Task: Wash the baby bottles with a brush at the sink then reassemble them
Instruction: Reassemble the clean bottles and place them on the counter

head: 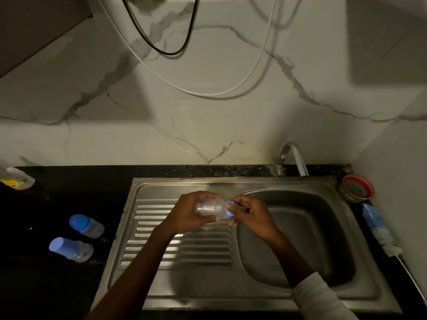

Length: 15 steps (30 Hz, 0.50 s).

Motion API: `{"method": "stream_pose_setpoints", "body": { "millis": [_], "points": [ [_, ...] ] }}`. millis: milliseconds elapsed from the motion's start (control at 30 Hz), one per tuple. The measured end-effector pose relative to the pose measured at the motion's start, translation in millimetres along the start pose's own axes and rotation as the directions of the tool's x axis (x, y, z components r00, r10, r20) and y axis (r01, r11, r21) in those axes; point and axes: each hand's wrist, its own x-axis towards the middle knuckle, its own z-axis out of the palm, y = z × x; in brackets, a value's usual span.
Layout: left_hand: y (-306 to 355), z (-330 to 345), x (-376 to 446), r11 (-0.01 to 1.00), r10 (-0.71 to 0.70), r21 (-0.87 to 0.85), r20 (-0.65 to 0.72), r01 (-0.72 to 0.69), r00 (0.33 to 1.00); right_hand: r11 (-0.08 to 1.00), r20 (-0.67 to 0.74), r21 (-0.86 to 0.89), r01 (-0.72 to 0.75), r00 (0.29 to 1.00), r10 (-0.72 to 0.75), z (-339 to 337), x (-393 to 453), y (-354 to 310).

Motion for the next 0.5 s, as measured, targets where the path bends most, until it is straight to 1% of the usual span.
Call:
{"method": "stream_pose_setpoints", "body": {
  "millis": [67, 133, 200, 267, 333, 433, 500],
  "points": [
    [1, 2, 1, 0.998, 0.055, -0.006, -0.04, -0.056, 0.998, 0.995, -0.019, 0.002, -0.095, 0.995, 0.095, 2, 2, -5],
    [1, 3, 3, 0.996, 0.078, -0.026, -0.066, -0.08, 0.995, 0.988, 0.015, 0.037, -0.149, 0.989, 0.148, 2, 3, -9],
    [0, 0, 4, 0.994, 0.075, -0.065, -0.099, -0.082, 0.992, 0.977, 0.103, 0.135, -0.165, 0.983, 0.152, -2, 3, -10],
    [0, -4, 5, 0.993, 0.072, -0.081, -0.111, -0.081, 0.991, 0.973, 0.161, 0.164, -0.161, 0.978, 0.134, -5, 3, -13],
    [2, -6, 5, 0.993, 0.077, -0.081, -0.096, -0.085, 0.992, 0.976, 0.142, 0.129, -0.173, 0.978, 0.154, -4, 4, -13],
    [2, -6, 7, 0.993, 0.086, -0.074, -0.072, -0.092, 0.994, 0.983, 0.054, -0.066, -0.172, 0.983, 0.175, -4, 7, -13],
    [-1, -5, 8, 0.994, 0.079, -0.071, -0.081, -0.084, 0.994, 0.983, 0.042, -0.082, -0.164, 0.985, 0.167, -5, 7, -11]
  ]
}}
